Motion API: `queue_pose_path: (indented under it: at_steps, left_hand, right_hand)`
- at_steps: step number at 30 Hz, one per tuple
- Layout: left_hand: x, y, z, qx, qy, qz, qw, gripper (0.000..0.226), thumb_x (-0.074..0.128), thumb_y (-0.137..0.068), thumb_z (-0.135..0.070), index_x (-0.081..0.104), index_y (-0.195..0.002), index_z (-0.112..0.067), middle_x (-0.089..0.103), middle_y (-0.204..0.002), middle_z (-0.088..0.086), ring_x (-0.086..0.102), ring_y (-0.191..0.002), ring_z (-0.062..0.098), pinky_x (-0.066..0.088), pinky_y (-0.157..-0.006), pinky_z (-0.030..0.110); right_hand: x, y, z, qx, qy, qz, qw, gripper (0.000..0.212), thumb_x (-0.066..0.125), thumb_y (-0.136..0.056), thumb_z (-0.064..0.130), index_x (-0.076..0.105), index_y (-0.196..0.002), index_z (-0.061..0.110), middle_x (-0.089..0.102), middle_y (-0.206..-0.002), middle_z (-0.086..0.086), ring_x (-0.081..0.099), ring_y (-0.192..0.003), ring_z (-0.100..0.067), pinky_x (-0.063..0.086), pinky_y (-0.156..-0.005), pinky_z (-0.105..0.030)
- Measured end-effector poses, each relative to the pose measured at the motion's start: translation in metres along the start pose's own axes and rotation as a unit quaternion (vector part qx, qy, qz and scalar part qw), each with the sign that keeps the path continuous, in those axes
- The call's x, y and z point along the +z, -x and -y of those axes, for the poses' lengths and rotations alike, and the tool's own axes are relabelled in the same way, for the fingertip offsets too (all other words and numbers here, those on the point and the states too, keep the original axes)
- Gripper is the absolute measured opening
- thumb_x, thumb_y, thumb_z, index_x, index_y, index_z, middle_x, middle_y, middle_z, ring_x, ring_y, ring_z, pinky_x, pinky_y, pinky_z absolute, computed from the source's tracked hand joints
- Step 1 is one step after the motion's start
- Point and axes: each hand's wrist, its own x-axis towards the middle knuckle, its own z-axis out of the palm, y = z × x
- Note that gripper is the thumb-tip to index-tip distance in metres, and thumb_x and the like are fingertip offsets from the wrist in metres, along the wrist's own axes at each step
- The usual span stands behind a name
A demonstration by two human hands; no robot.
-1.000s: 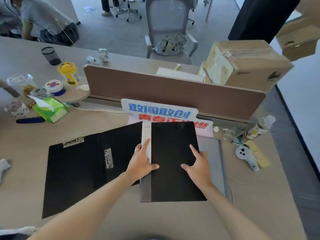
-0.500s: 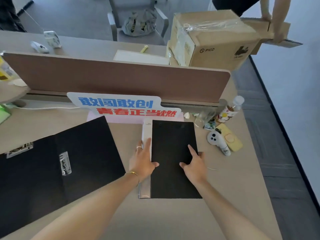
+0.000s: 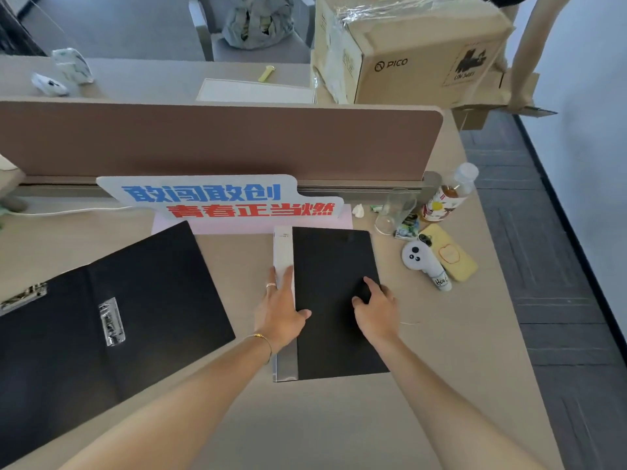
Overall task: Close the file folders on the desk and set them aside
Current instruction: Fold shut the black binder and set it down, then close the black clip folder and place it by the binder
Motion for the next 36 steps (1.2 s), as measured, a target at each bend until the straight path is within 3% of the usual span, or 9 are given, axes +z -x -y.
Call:
queue_pose_path:
  at_steps: [4,8,12,17,25,36]
  left_hand:
    - [0.005,-0.001,-0.005,-0.002,-0.014,0.003,1.0,0.1,0.078,-0.088,-0.035,0.008,-0.159,-0.04,-0.001,-0.172,0.0,0.048,-0.14,0.036,0.056,-0.095,0.035]
    - [0.005,0.0,-0.002,-0.005,-0.008,0.006,1.0,0.099,0.075,-0.089,-0.04,0.005,-0.159,-0.04,-0.004,-0.172,0.0,0.038,-0.147,0.037,0.051,-0.103,0.041]
    - [-0.01,0.005,0.005,0.005,-0.018,-0.007,1.0,0.087,0.061,-0.097,-0.047,0.003,-0.161,-0.037,-0.002,-0.173,0.002,0.017,-0.156,0.037,0.029,-0.12,0.052]
    - [-0.054,0.015,0.021,0.052,-0.097,-0.052,0.993,0.078,0.052,-0.102,-0.039,0.002,-0.161,-0.029,0.0,-0.173,0.006,0.001,-0.158,0.034,0.006,-0.127,0.054]
    - [-0.127,0.031,0.091,0.017,-0.072,-0.144,0.987,0.071,0.049,-0.103,-0.039,0.011,-0.162,-0.026,0.011,-0.171,0.008,0.009,-0.158,0.033,0.011,-0.127,0.054]
    - [-0.187,0.069,0.251,-0.111,-0.023,-0.194,0.974,0.069,0.052,-0.103,-0.035,0.018,-0.162,-0.025,0.022,-0.169,0.012,0.018,-0.156,0.032,0.02,-0.125,0.051]
  right_hand:
    - [-0.005,-0.001,-0.004,-0.012,-0.005,0.007,1.0,0.057,0.056,-0.094,0.029,0.039,-0.148,0.028,0.039,-0.152,-0.007,0.032,-0.14,-0.028,0.032,-0.114,-0.043]
    - [-0.006,0.004,-0.005,-0.024,0.041,0.021,0.999,0.059,0.055,-0.095,0.034,0.034,-0.15,0.03,0.028,-0.159,-0.007,0.027,-0.145,-0.029,0.03,-0.115,-0.044]
    - [-0.007,0.019,0.01,-0.087,0.135,0.016,0.987,0.06,0.046,-0.097,0.052,0.03,-0.151,0.033,0.012,-0.165,-0.006,0.017,-0.151,-0.03,0.024,-0.12,-0.047]
    - [-0.009,0.04,0.05,-0.212,0.205,-0.011,0.955,0.06,0.042,-0.098,0.054,0.026,-0.152,0.034,0.015,-0.165,-0.004,0.016,-0.151,-0.029,0.02,-0.121,-0.046]
    - [0.037,0.076,0.142,-0.346,0.22,-0.003,0.912,0.057,0.039,-0.099,0.053,0.028,-0.151,0.031,0.023,-0.162,-0.002,0.022,-0.15,-0.027,0.021,-0.12,-0.046]
    - [0.151,0.125,0.231,-0.395,0.226,0.08,0.887,0.056,0.037,-0.101,0.05,0.025,-0.153,0.034,0.024,-0.162,0.001,0.022,-0.15,-0.021,0.017,-0.12,-0.039]
